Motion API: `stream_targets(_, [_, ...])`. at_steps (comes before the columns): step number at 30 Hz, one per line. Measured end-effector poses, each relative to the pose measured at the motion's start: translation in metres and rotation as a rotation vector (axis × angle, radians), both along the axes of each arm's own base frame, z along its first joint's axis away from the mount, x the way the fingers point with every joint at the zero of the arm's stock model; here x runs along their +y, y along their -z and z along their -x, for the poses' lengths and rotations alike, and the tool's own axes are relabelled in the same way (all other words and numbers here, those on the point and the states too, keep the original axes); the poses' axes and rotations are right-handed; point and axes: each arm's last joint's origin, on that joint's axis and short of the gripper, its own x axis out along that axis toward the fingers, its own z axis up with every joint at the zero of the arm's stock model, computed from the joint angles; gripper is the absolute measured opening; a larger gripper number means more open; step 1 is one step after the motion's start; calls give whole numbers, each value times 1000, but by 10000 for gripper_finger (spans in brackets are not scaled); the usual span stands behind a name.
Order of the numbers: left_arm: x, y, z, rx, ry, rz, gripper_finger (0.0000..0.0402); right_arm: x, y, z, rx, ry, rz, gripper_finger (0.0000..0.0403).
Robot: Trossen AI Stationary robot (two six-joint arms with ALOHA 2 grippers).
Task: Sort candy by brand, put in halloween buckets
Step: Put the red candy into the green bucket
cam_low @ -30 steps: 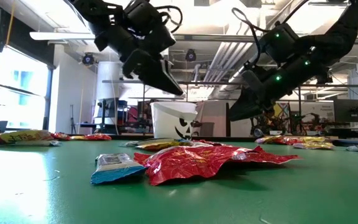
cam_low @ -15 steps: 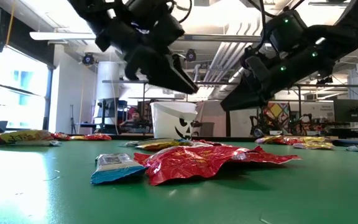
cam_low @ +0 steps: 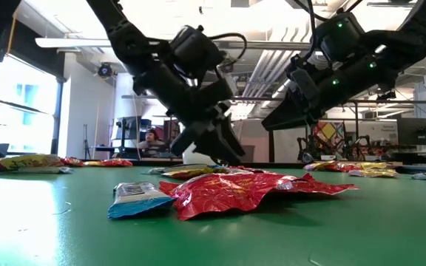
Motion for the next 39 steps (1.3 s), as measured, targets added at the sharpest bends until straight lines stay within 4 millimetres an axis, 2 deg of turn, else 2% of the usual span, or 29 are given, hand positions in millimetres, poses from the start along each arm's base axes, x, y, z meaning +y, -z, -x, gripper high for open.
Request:
stream_targets(4, [1, 10, -4, 28, 22, -28, 158, 0, 0, 0, 3, 0, 0, 145])
stream_targets(10, [7, 13, -14, 34, -26, -68, 139, 0, 0, 0, 3, -1, -1, 145])
stream_targets(24, [25, 18, -10, 81, -7, -76, 9, 0, -1, 0, -13, 6, -3, 145])
stream_targets(29, [24, 9, -9, 71, 2, -96, 1, 0, -2, -1, -18, 4, 3, 145])
stream_targets(33, [19, -7, -4, 87, -13, -112, 0, 0, -1, 0, -12, 5, 4, 145])
stream_targets(39, [-2, -39, 9, 117, 0, -116, 0, 0, -1, 0, -3, -5, 32, 145])
